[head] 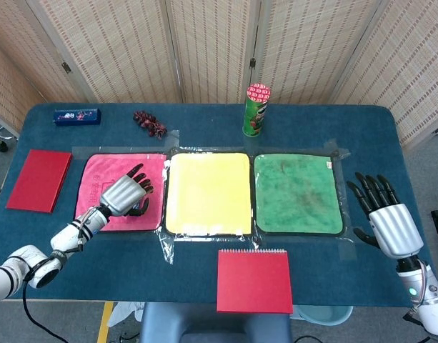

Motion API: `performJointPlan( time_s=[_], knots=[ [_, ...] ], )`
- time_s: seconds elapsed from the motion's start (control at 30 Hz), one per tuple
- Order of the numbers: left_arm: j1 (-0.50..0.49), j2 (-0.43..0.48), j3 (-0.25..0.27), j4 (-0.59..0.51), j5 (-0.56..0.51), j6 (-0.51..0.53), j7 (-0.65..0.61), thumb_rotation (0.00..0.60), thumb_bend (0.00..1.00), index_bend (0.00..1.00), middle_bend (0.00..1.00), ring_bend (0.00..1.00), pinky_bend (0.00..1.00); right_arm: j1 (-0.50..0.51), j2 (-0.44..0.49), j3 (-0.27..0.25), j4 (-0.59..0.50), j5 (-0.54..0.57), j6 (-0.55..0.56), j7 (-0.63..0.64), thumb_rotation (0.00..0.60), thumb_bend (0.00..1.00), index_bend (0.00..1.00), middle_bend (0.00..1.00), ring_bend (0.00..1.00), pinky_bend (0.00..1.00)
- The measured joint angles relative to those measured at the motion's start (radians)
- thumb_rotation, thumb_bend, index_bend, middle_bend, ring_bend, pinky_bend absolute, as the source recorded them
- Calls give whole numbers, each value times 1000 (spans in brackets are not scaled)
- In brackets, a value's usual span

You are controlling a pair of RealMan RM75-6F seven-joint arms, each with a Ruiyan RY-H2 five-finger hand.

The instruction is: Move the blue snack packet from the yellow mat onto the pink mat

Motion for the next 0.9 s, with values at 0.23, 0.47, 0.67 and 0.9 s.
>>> performJointPlan(
  time_s=[0.23,0.47,0.67,0.9],
  knots=[
    [57,53,-52,-125,-61,99,-12,504,716,205,248,172,11,-11,32,-8,-14,-3,2,19,600,110,0,0,0,0],
    [193,184,-117,-304,-244,201,-105,600,719,191,237,167,12,-34,93,-30,-37,11,-16,101,600,110,0,0,0,0],
    [322,254,-115,-389,-300,325,-123,600,719,191,233,167,10,-51,111,-47,-20,15,-23,179,600,110,0,0,15,0],
    [485,260,-75,-468,-314,522,-76,600,719,188,226,167,0,-67,107,-57,-16,13,-25,210,600,111,0,9,44,0]
  ],
)
